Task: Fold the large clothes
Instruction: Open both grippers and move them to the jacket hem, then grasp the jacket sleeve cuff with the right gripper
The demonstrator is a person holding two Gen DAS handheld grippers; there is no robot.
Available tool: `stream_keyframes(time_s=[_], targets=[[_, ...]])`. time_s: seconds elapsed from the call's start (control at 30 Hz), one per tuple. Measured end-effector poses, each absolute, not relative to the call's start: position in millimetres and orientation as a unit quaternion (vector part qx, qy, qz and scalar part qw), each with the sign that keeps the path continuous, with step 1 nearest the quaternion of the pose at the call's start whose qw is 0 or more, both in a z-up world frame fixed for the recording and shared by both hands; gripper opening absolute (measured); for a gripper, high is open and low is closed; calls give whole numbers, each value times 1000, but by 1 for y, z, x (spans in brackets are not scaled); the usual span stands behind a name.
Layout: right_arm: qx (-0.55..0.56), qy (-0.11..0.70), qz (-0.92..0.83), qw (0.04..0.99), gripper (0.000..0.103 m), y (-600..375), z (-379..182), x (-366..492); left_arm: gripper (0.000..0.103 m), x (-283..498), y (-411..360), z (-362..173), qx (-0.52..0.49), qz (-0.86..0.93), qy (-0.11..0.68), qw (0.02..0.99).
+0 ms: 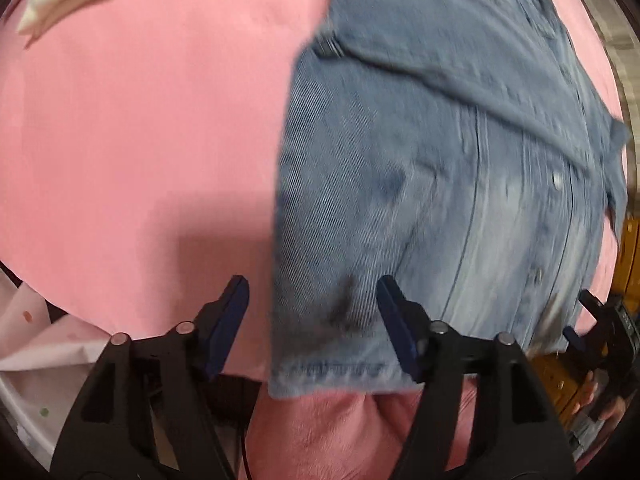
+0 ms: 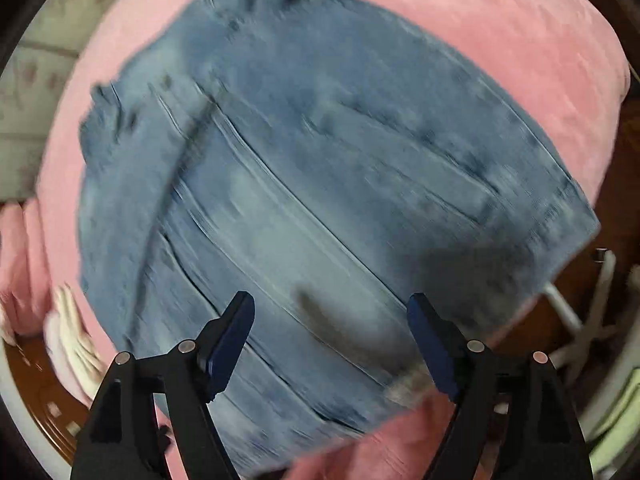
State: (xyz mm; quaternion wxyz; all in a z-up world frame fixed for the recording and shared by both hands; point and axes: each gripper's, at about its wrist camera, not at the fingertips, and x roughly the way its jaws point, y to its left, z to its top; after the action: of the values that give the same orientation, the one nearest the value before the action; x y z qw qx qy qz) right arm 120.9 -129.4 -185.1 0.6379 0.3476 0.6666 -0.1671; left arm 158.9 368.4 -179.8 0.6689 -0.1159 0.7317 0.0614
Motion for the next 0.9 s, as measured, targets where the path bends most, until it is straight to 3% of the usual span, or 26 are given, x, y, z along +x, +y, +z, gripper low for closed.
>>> stream_keyframes(time_s=[0.07, 0.2, 0.47, 0.77, 0.9], targets=[[342, 680, -163, 628, 80, -127, -189, 111, 65, 148, 365, -184, -112, 57, 741, 660], [370, 683, -170, 606, 84, -131, -200, 87, 77, 139, 356, -186, -125, 60, 742, 657], [391, 665, -103, 628, 84, -190, -206, 82, 78, 135, 287, -157, -71, 91, 718, 687], [399, 636, -45, 659, 85, -348, -212, 84, 78, 149, 136, -133, -78, 146, 689, 705], [408, 622, -50, 666, 85, -413, -215, 86, 78, 158, 42, -123, -9, 106, 719, 687]])
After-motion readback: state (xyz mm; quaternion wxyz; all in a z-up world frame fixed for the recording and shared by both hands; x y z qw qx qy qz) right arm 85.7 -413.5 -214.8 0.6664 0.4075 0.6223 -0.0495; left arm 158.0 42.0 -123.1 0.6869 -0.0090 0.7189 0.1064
